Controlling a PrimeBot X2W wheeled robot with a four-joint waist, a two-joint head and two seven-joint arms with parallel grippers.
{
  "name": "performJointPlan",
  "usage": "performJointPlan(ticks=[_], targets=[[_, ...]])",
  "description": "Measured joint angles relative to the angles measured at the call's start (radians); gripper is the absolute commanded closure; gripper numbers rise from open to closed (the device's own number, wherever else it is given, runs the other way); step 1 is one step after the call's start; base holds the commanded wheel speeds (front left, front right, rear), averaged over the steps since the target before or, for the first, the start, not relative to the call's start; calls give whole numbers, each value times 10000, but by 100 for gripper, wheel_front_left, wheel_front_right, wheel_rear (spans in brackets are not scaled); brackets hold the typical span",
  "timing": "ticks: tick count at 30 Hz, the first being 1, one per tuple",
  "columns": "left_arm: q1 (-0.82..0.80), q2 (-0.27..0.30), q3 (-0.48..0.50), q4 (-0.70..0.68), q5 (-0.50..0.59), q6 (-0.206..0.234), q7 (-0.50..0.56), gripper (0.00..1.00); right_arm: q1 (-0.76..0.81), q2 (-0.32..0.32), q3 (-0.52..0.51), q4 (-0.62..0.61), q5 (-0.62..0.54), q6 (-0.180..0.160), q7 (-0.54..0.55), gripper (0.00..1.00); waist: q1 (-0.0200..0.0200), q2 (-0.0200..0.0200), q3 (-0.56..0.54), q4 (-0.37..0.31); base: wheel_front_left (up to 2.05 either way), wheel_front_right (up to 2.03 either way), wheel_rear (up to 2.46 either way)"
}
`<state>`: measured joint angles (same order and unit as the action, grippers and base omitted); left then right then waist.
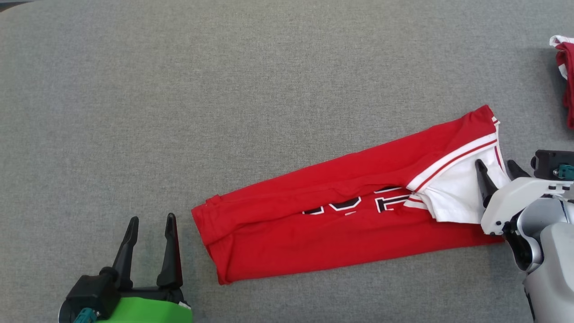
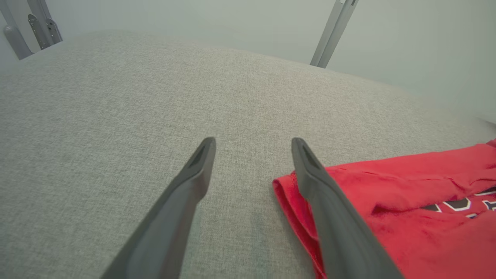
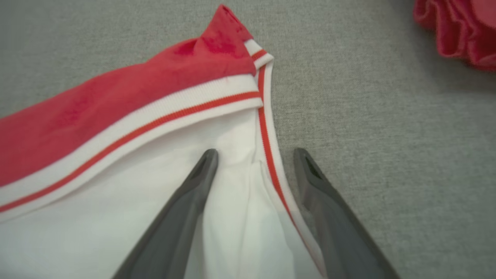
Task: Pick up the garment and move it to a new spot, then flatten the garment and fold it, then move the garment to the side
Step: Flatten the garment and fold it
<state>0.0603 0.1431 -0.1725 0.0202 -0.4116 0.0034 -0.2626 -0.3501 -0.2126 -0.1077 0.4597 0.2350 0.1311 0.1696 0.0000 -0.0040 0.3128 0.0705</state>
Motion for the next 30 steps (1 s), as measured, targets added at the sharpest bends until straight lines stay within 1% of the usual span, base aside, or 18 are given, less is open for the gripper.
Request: performJointPlan(ticks=[6,7,8,9,14,18,21,26,28,30], targets=[[-3,-360,295,100,441,-391,0,0,-128,-226,63,447,460,19,165,0,0,0,26,91,0,0,0],[0,-435,399,134,539,-466,0,0,-137,-301,232,493,821,15,368,20,0,0,-38,84,0,0,0],[2,-485,449,127,570,-491,0,0,-133,-345,330,497,1039,6,470,66,0,0,-72,78,0,0,0],[3,-533,510,115,627,-531,0,0,-122,-387,468,483,1327,6,616,100,0,0,-102,71,0,0,0],[62,-692,740,105,859,-663,0,0,183,-744,940,171,2516,4,853,100,0,0,-278,10,0,0,0],[154,-763,826,236,963,-792,0,0,331,-1070,957,-10,3242,8,876,100,0,0,-463,-54,0,0,0],[251,-823,832,341,1014,-867,0,0,371,-1476,748,-132,3622,8,882,100,0,0,-646,-100,0,0,0],[402,-876,840,424,1062,-915,0,0,353,-2337,-6,-449,3751,6,811,100,0,0,-986,-151,0,0,0],[477,-884,863,422,1062,-917,0,0,355,-2623,-297,-763,3749,6,811,100,0,0,-1111,-154,0,0,0],[539,-897,907,424,1062,-917,0,0,373,-2778,-479,-1363,3777,-4,844,100,0,1,-1214,-141,0,0,0]])
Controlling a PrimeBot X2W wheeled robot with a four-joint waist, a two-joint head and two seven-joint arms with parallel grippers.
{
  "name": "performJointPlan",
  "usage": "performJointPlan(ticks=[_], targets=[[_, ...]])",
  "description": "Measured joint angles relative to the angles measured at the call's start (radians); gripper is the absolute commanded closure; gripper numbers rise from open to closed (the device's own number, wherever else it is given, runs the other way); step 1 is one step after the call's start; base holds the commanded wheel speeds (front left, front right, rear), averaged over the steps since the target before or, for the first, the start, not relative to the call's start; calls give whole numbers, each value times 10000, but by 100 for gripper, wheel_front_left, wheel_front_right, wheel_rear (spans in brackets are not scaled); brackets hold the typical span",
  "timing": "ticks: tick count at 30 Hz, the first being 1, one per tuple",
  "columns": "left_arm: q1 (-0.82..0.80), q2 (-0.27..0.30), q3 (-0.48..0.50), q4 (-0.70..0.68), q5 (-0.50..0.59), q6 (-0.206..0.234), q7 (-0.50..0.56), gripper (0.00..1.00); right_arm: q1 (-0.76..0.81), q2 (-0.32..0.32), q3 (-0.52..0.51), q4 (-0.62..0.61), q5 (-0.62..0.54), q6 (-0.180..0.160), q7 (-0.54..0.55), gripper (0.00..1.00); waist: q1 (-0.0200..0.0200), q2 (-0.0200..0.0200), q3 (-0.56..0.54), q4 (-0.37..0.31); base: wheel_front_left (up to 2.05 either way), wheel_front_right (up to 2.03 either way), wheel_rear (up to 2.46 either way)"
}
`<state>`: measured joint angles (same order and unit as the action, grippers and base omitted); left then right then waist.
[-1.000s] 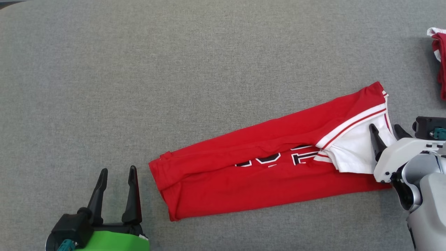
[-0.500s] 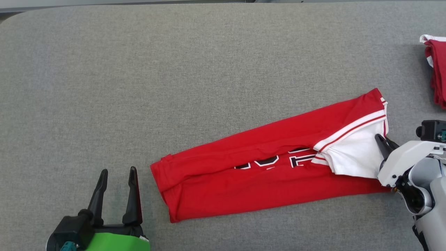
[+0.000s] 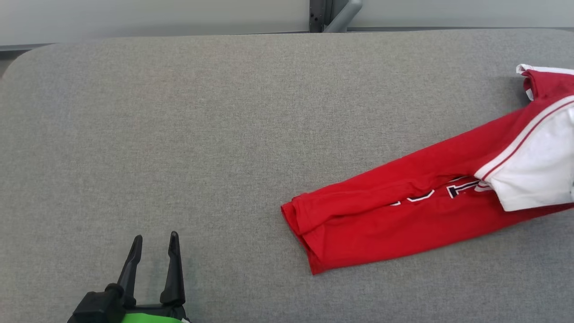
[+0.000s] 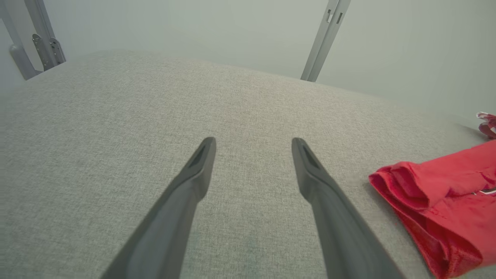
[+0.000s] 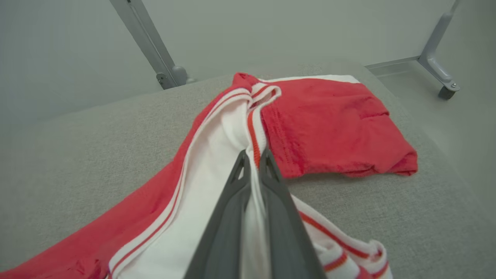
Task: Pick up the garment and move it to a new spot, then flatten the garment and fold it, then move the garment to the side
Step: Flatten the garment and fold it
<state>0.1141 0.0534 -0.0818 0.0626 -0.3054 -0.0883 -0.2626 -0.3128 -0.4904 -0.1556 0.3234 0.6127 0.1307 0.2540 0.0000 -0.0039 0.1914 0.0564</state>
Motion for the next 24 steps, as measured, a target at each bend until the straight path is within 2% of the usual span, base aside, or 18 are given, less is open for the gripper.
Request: performJointPlan(ticks=[2,6,9,10,13,19,24], targets=[[59,-10,75,-15,-2,0,-2,0,111,125,184,-867,221,-2,196,100,0,0,-79,23,0,0,0],[175,-12,88,8,-19,2,0,0,941,708,1381,-2794,495,0,848,100,0,0,-132,42,0,0,0],[202,-21,27,61,-98,23,-2,0,1305,1383,2504,-3670,506,-2,1112,100,0,0,-134,-26,0,0,0],[196,-23,-44,136,-113,40,0,0,1478,1918,3310,-3824,395,-2,1185,100,0,0,-112,-72,0,0,0],[177,-25,-115,169,-138,48,-2,0,1495,2449,3879,-3595,35,-2,1068,100,0,0,-62,-114,0,0,0],[-12,-27,-238,389,-121,54,-2,0,1246,3753,4895,-1919,-1049,-2,232,100,0,-1,12,-36,0,0,0],[-34,-27,-267,529,-119,56,0,0,705,4236,5317,-811,-1383,-2,-479,100,0,0,52,71,0,0,0]])
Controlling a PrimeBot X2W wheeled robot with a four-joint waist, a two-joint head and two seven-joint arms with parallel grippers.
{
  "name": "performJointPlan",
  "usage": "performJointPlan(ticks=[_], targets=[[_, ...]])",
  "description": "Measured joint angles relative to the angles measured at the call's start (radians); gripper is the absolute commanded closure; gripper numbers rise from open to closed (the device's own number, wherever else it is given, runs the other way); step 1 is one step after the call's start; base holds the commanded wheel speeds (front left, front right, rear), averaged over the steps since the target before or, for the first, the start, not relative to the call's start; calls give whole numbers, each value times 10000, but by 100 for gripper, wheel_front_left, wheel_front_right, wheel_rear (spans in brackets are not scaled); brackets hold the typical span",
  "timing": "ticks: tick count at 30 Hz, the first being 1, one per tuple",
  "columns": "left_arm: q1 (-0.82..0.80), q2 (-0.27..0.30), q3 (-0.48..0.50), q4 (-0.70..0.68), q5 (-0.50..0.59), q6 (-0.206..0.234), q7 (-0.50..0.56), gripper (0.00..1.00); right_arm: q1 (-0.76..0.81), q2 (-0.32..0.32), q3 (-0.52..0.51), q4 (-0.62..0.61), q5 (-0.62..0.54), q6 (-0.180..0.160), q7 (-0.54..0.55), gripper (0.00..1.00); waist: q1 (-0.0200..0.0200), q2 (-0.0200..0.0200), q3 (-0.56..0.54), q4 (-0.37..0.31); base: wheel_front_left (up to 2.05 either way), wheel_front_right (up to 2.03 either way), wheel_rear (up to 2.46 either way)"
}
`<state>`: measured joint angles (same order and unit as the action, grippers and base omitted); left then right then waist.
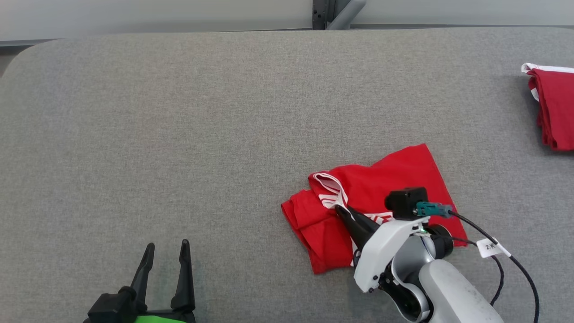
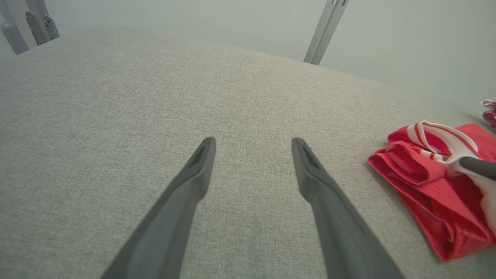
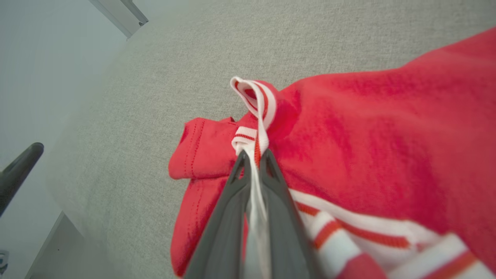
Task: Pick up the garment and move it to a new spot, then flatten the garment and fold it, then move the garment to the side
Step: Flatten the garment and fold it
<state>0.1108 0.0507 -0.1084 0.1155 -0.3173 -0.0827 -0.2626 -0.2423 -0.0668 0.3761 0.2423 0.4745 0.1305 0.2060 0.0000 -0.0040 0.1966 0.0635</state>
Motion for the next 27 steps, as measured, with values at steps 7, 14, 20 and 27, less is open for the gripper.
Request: performJointPlan(ticks=[7,14,20,27], targets=[[4,0,-244,157,-25,8,0,0,-627,144,844,566,368,0,-734,100,0,0,19,85,0,0,0],[1,0,-280,282,-61,48,0,0,-773,163,1492,991,765,0,-863,100,0,0,4,90,0,0,0],[-1,0,-184,343,-58,48,0,0,-812,169,1655,1024,759,0,-1164,0,0,0,-34,32,0,0,0],[34,0,-25,383,-46,36,-2,0,-514,102,1206,-696,94,2,-1275,0,0,-1,-238,-19,0,0,0]])
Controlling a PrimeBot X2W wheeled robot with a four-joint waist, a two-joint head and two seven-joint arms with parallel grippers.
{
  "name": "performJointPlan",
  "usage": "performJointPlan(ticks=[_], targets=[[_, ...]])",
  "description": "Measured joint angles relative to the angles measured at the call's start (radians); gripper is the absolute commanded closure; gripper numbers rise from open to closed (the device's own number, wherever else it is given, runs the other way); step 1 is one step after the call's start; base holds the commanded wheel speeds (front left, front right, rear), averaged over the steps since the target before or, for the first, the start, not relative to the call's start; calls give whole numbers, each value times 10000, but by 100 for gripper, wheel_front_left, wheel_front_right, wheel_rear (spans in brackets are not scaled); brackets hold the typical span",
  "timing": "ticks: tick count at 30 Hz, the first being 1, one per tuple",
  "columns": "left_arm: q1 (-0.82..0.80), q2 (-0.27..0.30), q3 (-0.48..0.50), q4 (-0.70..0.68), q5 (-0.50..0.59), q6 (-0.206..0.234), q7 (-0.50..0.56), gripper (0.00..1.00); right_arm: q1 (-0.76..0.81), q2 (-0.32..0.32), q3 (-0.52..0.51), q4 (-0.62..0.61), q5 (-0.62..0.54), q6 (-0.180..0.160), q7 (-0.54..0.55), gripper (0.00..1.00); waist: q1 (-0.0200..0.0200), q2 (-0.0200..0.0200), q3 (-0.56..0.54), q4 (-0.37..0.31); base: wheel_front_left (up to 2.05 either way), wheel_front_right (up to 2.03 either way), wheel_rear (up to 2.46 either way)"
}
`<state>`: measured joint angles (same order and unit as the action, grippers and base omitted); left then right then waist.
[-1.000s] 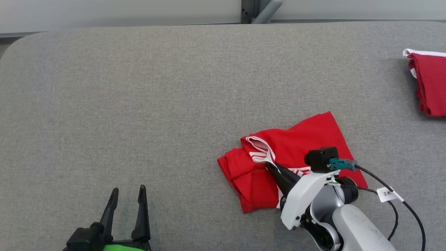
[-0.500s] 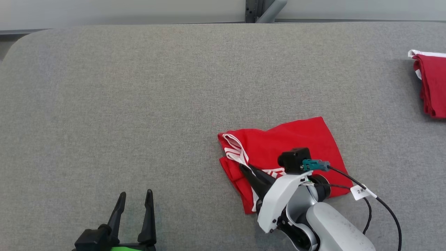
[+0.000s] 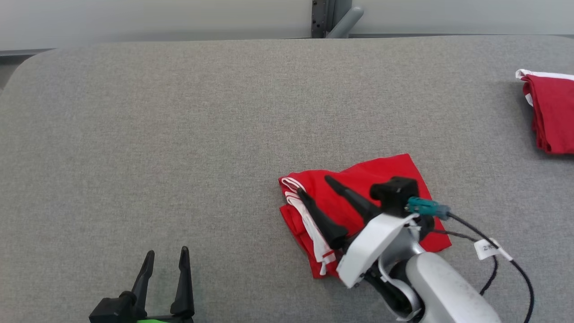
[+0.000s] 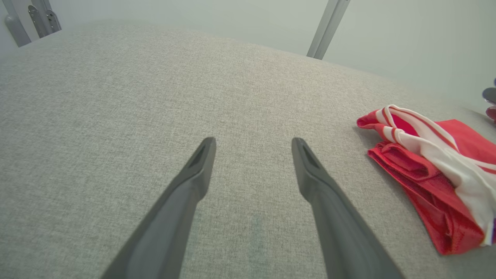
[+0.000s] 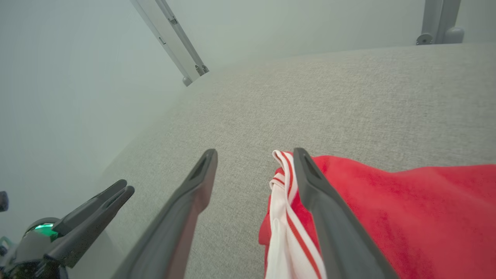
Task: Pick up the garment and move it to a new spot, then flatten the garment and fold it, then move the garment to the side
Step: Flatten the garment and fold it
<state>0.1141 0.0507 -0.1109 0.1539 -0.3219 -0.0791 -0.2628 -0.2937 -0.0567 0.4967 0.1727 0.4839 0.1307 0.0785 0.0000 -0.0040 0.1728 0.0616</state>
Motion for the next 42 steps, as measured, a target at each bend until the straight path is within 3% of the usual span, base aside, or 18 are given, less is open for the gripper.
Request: performJointPlan(ticks=[4,5,6,7,8,16,22,37,42], targets=[[88,0,82,-23,29,0,0,0,117,-522,-1166,-1133,-453,-2,-173,0,0,0,-88,-72,0,0,0],[83,0,73,-42,46,0,2,0,95,-713,-1440,-1202,-769,0,-272,18,0,0,-87,-80,0,0,0],[81,0,59,-44,59,-2,2,0,81,-830,-1724,-1124,-915,0,-334,64,0,0,-84,-77,0,0,0],[81,0,31,-33,59,-12,2,0,76,-932,-1950,-938,-1064,-2,-380,96,0,1,-84,-68,0,0,0],[73,0,4,-29,59,-17,0,0,49,-1064,-2029,-725,-1310,-2,-428,100,0,1,-79,-45,0,0,0],[28,-2,-155,67,-31,-40,0,0,-190,-1087,-1779,2000,-1937,-2,-1133,100,0,1,35,290,0,0,0],[14,0,-94,96,-79,-29,2,0,-181,-589,-545,3241,-2125,0,-2002,100,0,0,82,617,0,0,0],[20,0,-75,259,-205,19,2,0,-414,-8,1799,4376,-2192,2,-2945,100,0,0,-16,787,0,0,0],[63,0,-31,138,-201,75,2,0,-416,15,1923,4408,-1941,2,-3106,100,0,1,-178,685,0,0,0]])
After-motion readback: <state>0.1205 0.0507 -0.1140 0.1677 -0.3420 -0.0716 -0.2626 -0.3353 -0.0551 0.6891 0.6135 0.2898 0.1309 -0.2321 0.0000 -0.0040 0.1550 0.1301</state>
